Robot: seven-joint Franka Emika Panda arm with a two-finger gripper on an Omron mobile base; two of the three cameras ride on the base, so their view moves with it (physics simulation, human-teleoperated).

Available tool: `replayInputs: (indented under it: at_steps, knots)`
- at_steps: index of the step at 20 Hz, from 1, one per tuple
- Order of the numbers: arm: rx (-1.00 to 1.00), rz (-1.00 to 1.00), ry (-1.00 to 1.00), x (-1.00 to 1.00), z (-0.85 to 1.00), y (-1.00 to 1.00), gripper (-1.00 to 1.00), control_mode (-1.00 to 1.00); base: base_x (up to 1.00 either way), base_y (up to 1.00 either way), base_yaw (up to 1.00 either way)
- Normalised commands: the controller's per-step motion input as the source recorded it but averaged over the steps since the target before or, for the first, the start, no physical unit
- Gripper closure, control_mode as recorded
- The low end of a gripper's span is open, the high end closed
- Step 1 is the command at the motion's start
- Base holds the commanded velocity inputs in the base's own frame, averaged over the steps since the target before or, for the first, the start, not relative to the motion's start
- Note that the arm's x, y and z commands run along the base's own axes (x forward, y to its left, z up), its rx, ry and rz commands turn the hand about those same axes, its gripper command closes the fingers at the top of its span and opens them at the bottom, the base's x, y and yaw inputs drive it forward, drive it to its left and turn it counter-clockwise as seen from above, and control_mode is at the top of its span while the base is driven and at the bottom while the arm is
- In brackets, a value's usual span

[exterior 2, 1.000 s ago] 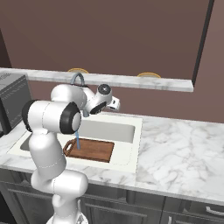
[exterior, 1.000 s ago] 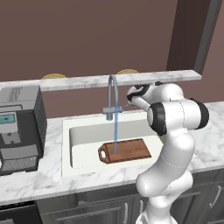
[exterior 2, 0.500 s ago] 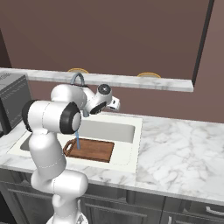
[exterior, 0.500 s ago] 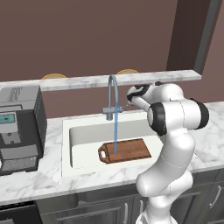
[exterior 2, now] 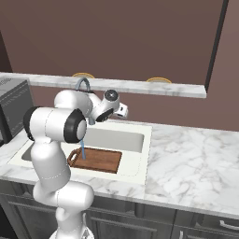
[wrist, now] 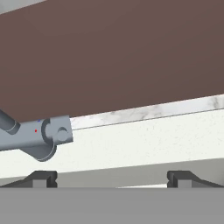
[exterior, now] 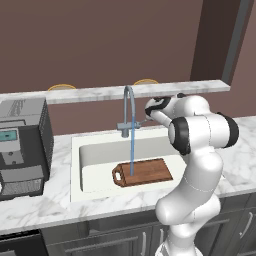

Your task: Turn on the sink faucet with hot water and rinse the cutting board for ten seconds, then turn off the faucet. Push the cutting board to reach the water if necessary.

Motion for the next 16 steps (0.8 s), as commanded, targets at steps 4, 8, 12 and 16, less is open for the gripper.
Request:
replayInputs:
  at_steps: [4,8,12,16]
  knots:
    - [0.0,0.0,0.0,0.0,0.0,0.0,-1.0,-1.0,0.0,0.0,0.0]
    - [0.0,0.0,0.0,0.0,0.0,0.0,-1.0,-1.0,0.0,0.0,0.0]
    - [0.0,0.0,0.0,0.0,0.0,0.0,-1.0,-1.0,0.0,0.0,0.0]
    - [0.0,0.0,0.0,0.0,0.0,0.0,-1.0,-1.0,0.0,0.0,0.0]
